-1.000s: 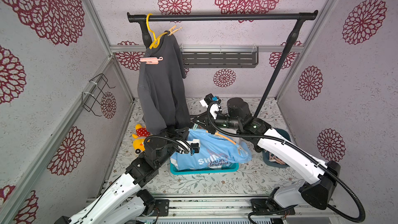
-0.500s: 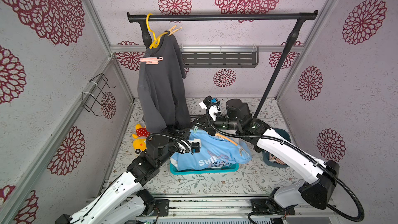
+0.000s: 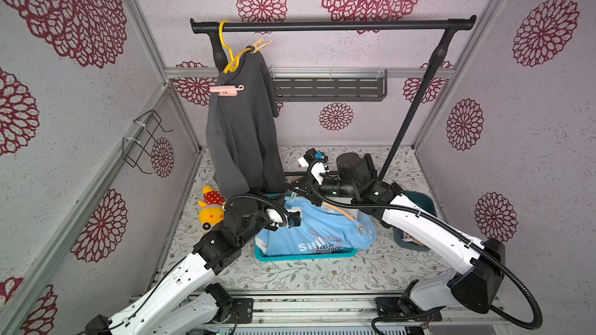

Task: Use clothespins to secure the t-shirt on both sides of the hanger
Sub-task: Clamp the T-shirt on the hanger.

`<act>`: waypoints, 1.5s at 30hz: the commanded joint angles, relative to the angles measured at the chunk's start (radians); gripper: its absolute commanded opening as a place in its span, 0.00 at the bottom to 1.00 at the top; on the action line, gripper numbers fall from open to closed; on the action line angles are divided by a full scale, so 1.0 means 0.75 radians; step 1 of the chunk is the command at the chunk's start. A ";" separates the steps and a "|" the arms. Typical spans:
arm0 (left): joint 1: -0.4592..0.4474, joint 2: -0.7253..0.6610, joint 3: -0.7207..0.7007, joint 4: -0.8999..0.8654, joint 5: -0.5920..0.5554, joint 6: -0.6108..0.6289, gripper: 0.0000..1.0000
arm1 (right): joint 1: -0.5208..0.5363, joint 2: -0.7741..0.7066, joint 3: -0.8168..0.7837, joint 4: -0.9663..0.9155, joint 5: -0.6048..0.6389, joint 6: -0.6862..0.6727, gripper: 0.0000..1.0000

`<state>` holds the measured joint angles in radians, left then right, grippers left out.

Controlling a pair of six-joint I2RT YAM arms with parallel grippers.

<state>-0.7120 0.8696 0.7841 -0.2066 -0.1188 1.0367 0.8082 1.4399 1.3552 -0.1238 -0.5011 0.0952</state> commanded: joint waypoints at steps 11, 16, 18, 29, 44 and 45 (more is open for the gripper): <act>0.031 -0.008 0.096 0.124 -0.033 -0.064 0.00 | 0.053 0.071 -0.034 -0.052 -0.065 -0.006 0.00; 0.033 -0.005 0.090 0.120 -0.036 -0.060 0.00 | 0.075 0.104 -0.015 -0.054 -0.085 -0.003 0.00; 0.038 -0.012 0.088 0.124 -0.039 -0.061 0.00 | 0.082 0.113 -0.019 -0.047 -0.094 -0.003 0.00; 0.049 -0.023 0.060 0.145 -0.035 -0.048 0.00 | 0.088 0.135 -0.003 -0.064 -0.129 -0.002 0.00; 0.049 -0.032 0.002 0.108 -0.015 0.023 0.00 | 0.078 0.106 0.077 -0.039 0.030 0.021 0.07; 0.049 -0.032 -0.002 0.108 -0.010 0.028 0.00 | 0.078 0.101 0.079 -0.032 0.037 0.020 0.10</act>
<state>-0.6819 0.8688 0.7784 -0.2424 -0.1394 1.0199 0.8429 1.5166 1.3945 -0.0837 -0.4759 0.0872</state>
